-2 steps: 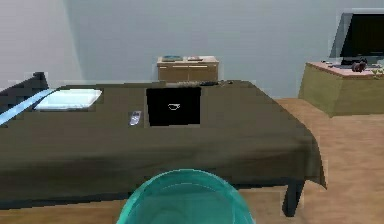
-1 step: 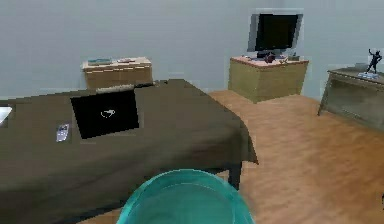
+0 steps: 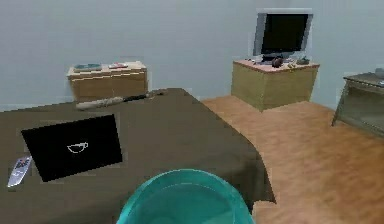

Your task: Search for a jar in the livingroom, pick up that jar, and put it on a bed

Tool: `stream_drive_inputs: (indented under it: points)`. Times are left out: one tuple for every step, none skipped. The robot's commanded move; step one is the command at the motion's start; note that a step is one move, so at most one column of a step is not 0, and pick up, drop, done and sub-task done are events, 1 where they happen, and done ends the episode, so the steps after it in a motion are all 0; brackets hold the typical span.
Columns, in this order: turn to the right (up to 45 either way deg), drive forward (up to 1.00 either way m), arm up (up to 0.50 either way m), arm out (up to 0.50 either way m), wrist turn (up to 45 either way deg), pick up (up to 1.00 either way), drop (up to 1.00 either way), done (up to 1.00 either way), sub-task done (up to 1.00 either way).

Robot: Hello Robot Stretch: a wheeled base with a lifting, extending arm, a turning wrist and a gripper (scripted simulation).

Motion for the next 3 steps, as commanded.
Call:
stream_drive_inputs:
  points:
    - [-24.0, 0.0, 0.0, 0.0, 0.0, 0.0, 0.0, 0.0, 0.0]
    - [0.0, 0.35, 0.0, 0.0, 0.0, 0.0, 0.0, 0.0, 0.0]
    - [-45.0, 0.0, 0.0, 0.0, 0.0, 0.0, 0.0, 0.0, 0.0]
